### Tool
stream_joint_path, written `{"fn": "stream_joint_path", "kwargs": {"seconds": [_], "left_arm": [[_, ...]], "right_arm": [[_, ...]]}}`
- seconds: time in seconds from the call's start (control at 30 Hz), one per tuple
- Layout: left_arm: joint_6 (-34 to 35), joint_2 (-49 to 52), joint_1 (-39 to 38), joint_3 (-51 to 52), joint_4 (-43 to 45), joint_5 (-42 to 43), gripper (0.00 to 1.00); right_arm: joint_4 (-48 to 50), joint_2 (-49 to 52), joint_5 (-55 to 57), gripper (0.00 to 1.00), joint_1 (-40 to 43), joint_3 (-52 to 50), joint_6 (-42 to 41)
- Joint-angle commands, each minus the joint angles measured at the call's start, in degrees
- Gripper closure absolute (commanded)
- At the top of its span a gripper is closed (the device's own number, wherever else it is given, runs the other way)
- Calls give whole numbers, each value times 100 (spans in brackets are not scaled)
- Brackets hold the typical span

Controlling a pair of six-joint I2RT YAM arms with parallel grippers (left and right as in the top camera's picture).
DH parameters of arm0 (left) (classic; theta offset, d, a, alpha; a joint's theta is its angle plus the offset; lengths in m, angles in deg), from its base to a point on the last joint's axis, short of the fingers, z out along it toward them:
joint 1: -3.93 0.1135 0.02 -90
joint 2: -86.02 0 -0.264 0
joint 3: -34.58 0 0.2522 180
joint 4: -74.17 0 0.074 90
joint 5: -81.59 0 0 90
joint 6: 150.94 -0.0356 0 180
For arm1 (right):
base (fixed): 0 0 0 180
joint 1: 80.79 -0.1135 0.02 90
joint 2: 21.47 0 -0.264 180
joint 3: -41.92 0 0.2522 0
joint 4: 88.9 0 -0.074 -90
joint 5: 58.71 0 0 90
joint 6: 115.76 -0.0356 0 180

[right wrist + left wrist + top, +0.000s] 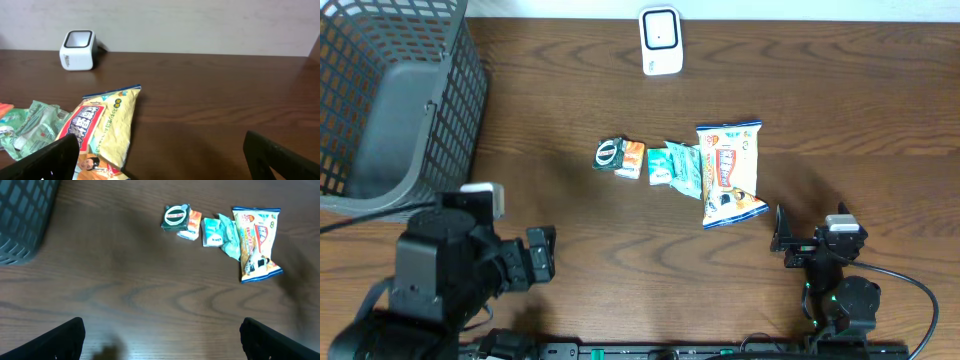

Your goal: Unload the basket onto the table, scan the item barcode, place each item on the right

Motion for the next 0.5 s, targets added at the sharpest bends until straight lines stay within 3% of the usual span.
{"fn": "stream_joint_path", "kwargs": {"seconds": [0.0,0.27,0.37,0.47], "left_arm": [[63,348,22,50,22,52,2],[63,1410,22,55,-70,50,2],[66,1808,22,55,-68,50,2],[66,2098,22,55,-70,50,2]], "right_arm": [[-24,-24,111,1,26,-7,-15],[234,-24,68,1,24,-7,-83],[828,-24,-2028,1,4,-7,-1987],[944,-24,-3333,1,4,-7,-3034]]}}
